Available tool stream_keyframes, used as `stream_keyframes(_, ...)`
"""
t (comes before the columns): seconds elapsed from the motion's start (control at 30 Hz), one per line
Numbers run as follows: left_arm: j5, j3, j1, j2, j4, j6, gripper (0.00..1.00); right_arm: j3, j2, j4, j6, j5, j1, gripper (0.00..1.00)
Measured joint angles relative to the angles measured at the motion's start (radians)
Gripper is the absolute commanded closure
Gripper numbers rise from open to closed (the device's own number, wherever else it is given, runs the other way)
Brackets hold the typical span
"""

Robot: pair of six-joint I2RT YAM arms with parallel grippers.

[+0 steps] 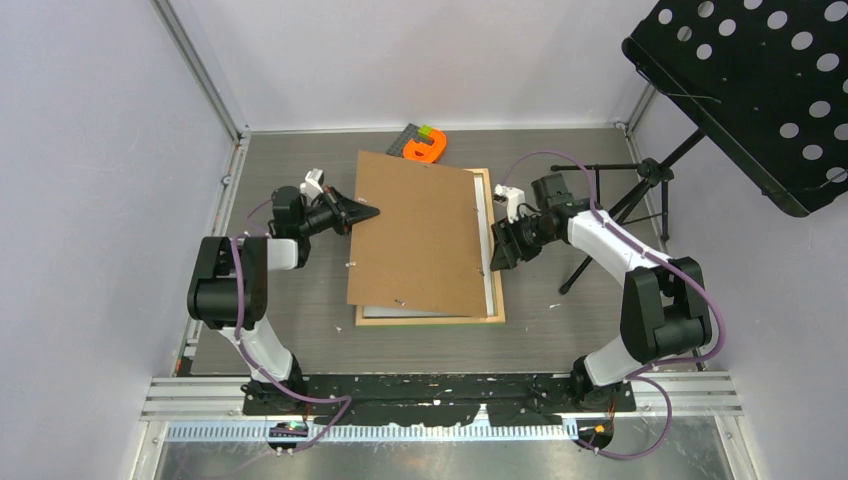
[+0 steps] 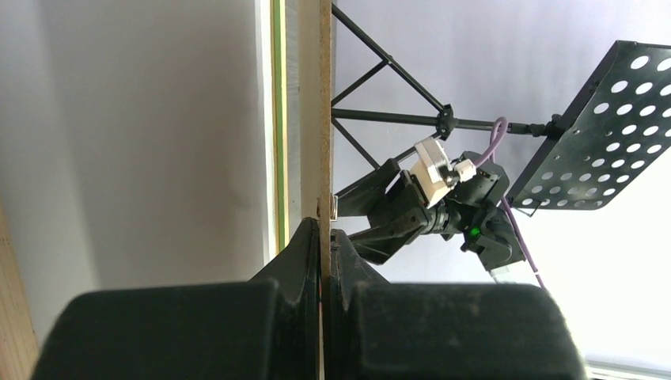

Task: Put the photo into the frame
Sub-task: Place the photo frame item in the photo frame.

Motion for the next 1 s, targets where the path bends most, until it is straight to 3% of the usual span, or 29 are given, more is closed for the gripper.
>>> stream_keyframes(0.4,-0.001,0.034,-0.024,0.053,0.043,0.000,1.00,0.010,0.000,0.010,0.029,-0.001,-0.106,0.40)
stream_keyframes(1.0,-0.030,0.105,-0.059,0.161,0.106,0.000,1.00,0.018,0.023,0.011,0.028,-0.004,-0.146,0.40)
